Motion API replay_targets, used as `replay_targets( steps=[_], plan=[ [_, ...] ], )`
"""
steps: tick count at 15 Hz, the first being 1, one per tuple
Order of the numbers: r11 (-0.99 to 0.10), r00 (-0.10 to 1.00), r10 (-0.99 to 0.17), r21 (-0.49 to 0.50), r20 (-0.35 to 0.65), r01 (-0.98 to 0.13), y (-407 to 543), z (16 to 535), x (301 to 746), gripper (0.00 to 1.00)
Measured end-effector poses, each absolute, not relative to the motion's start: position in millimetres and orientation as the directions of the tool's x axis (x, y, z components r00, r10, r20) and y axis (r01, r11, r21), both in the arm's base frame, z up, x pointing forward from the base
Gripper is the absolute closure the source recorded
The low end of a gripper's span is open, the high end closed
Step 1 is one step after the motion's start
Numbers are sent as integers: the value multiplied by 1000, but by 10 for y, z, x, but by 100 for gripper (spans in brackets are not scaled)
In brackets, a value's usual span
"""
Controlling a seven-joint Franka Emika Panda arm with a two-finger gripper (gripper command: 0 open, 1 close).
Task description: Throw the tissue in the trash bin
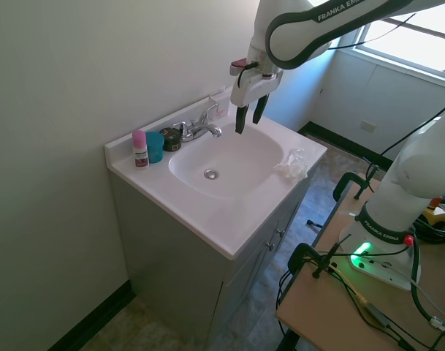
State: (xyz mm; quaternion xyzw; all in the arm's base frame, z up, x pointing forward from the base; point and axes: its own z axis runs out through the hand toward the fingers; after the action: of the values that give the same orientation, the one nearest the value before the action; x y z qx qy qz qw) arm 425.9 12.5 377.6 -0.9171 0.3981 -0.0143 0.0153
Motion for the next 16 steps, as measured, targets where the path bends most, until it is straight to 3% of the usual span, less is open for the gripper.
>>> replay_targets(
  steps=[7, 11, 16],
  plan=[
    [-619, 618, -785, -38, 44, -784, -195, 3979, 4317, 0],
    [-566, 567, -824, 60, 4, -823, -687, 3652, 4043, 0],
    [-572, 570, -819, 165, -63, -804, -901, 3166, 3686, 0]
  ],
)
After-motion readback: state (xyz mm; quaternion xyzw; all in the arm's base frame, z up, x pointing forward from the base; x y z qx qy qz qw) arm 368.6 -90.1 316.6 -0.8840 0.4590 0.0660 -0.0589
